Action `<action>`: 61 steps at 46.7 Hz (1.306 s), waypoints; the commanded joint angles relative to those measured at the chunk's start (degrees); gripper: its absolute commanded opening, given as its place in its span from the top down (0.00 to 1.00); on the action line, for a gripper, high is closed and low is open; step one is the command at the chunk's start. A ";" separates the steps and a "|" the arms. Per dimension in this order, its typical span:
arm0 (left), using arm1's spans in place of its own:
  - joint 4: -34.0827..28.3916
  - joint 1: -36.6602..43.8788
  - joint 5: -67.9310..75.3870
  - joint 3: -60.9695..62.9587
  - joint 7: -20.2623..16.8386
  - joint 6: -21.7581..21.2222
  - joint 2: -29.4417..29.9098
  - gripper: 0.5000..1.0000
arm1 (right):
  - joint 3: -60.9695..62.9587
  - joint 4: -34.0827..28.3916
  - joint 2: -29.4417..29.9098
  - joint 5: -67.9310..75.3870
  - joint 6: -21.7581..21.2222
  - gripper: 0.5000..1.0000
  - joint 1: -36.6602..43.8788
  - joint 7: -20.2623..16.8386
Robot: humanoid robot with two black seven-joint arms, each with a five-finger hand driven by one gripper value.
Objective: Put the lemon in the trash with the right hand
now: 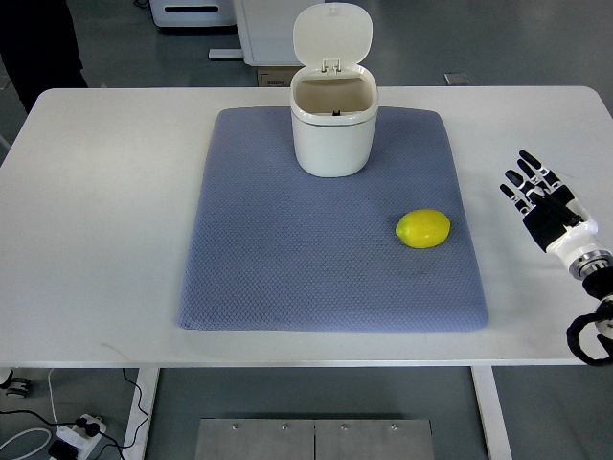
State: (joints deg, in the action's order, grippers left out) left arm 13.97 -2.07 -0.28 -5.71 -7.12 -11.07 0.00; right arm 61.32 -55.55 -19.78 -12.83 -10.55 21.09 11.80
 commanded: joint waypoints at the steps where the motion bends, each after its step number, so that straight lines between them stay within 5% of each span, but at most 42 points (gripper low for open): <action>1: 0.00 -0.13 -0.16 0.00 0.00 -0.01 0.00 0.00 | -0.24 0.00 0.01 0.00 0.00 0.00 0.00 0.06; 61: -0.09 0.05 -0.16 0.00 0.00 0.17 0.00 0.00 | -0.15 0.00 -0.52 0.00 -0.53 0.00 1.32 0.42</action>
State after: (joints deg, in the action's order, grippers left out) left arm 13.88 -2.03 -0.50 -5.71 -7.11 -10.91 0.00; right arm 61.19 -55.55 -20.24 -12.83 -11.02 22.40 12.21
